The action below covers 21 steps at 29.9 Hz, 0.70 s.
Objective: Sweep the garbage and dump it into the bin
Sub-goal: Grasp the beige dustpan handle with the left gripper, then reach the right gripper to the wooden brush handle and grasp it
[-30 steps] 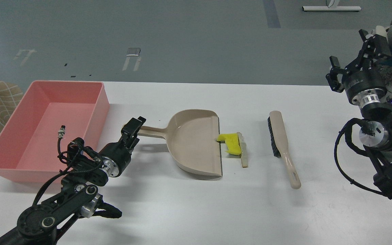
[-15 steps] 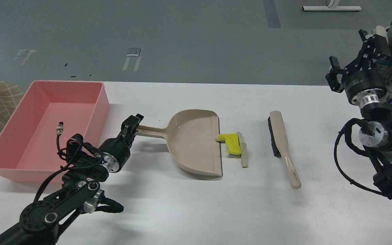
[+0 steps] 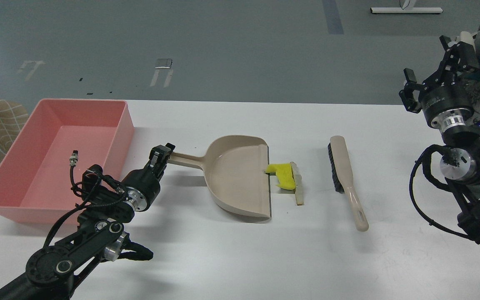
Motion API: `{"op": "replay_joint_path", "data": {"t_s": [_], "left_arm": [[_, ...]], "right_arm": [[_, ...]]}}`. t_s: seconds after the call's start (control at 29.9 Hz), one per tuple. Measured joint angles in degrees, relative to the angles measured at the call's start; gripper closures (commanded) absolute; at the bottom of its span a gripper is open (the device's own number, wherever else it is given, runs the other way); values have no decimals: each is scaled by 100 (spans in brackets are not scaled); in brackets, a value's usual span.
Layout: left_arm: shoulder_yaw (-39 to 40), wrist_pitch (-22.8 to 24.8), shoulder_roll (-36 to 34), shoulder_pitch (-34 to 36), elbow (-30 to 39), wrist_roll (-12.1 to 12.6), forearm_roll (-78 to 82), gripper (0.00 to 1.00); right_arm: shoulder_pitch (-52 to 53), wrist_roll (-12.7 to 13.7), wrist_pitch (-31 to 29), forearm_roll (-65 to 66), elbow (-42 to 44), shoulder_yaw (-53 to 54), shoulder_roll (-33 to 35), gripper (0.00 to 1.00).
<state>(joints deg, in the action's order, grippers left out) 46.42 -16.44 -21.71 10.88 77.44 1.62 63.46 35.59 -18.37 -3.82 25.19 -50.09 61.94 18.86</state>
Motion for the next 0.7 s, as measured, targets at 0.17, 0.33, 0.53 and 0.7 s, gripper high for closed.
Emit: {"op": "replay_joint_path", "data": {"t_s": [0.17,0.33,0.53,0.7], "left_arm": [[5,0,-3,9,0,29,0,100],[7,2,-11,8,-3,-14,0,100],[14,-2,32,23,-3,-45,0,100],[11,-8,76,77,-3,-46,7,100]], "right_arm": [[63,49,-82,71,-25,-186,337,0],[264,106,-190,265,-288,-1261,1277,0],[594,114,-227,906,-939,-3253,2429,0],[545,113,-223,1572,-1871,-4174,3314,0]]}}
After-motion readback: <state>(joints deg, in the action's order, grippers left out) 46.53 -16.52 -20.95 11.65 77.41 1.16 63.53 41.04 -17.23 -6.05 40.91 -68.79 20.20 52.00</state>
